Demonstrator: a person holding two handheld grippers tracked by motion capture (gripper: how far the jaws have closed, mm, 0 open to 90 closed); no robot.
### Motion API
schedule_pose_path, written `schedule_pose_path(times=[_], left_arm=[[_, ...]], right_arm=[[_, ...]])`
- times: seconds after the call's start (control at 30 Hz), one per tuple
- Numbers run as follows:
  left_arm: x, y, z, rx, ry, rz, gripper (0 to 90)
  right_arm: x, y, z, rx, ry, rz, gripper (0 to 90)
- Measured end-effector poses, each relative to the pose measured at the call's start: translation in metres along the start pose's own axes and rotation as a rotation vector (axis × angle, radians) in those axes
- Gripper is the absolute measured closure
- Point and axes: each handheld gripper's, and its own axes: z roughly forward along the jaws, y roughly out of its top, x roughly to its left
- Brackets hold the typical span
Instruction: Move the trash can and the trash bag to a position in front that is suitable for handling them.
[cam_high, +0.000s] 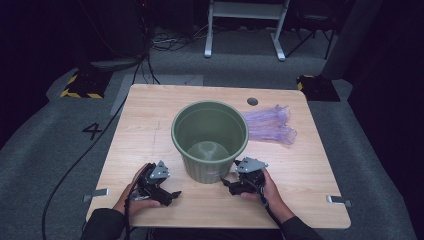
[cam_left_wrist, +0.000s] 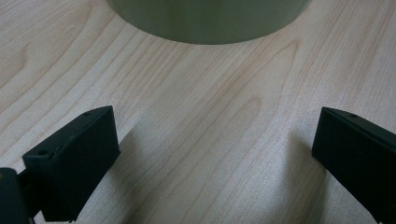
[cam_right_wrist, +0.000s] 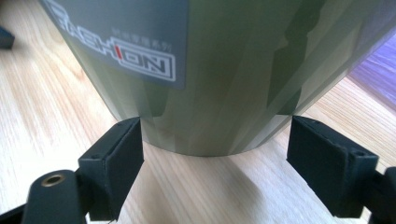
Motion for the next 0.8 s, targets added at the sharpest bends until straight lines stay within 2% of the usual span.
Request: schedule_pose_path(times=[0.2,0.33,0.43,0.5,0.57,0.6,0.67,0.77,0.8], left_arm=[[0.0,0.0,0.0,0.0,0.0,0.0,0.3],[0.0,0.0,0.0,-0.002,0.0,-0.002,0.3],[0.0,-0.001,-0.001,-0.003,0.003,-0.003,0.3],[0.0,-0.001,-0.001,-0.005,0.003,-0.005,0.3],[0.0,-0.002,-0.001,-0.004,0.003,-0.004,0.3],[0.0,-0.002,-0.001,-0.003,0.004,-0.004,0.3],[0.0,-0.002,-0.002,-0.002,0.003,-0.005,0.3],[0.0,-0.002,-0.002,-0.002,0.004,-0.005,0.3],[0.0,-0.002,-0.002,-0.002,0.003,-0.005,0.3]], right_arm=[[-0.001,0.005,0.006,-0.009,0.015,0.009,20.1],[-0.002,0.008,0.008,-0.015,0.019,-0.003,20.8],[-0.008,0.005,0.0,-0.027,0.034,-0.016,21.2],[-0.01,0.004,-0.003,-0.027,0.027,-0.016,20.8],[-0.018,0.001,-0.011,-0.042,0.021,-0.002,20.1],[-0.022,0.0,-0.014,-0.044,0.016,0.001,19.5],[-0.037,-0.007,-0.027,-0.059,-0.029,0.027,18.7],[-0.05,-0.013,-0.036,-0.055,-0.082,0.041,18.7],[-0.05,-0.013,-0.036,-0.055,-0.082,0.041,18.7]])
